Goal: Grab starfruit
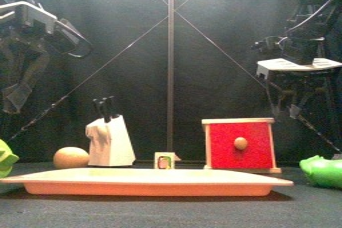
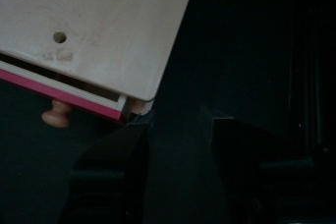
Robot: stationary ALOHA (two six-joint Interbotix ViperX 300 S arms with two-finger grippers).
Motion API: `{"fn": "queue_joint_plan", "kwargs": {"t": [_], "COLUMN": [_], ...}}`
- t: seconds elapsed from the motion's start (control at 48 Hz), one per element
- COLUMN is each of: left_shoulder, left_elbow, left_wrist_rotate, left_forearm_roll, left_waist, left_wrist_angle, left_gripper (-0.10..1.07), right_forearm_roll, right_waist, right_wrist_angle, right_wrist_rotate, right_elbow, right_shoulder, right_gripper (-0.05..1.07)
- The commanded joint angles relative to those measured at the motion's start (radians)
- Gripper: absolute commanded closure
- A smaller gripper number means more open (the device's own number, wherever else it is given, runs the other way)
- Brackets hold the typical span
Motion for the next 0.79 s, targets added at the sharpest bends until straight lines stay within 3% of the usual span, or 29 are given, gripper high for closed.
{"fn": "queue_joint_plan", "kwargs": {"t": [0.0,0.167,0.771], "left_shoulder": [0.017,0.035,0.097], "left_elbow": [0.011,0.035,0.049], "left_wrist_rotate": [-0.002,0.0,0.0], "left_forearm_roll": [-0.012,-0.037,-0.035], "left_waist": [0.014,0.023,0.041], "left_wrist_angle": [-0.095,-0.172,-0.176], "left_gripper": [0.01,0.01,0.01], "right_forearm_roll": [-0.003,-0.005,-0.005], "right_waist": [-0.002,-0.002,-0.002], "right_wrist_angle": [0.003,0.003,0.003], "right_wrist_rotate": [-0.003,-0.003,-0.003], "right_elbow": [-0.008,-0.008,-0.006], "right_shoulder": [-0.011,-0.012,-0.012], "right_gripper": [0.23,0.24,0.24]}}
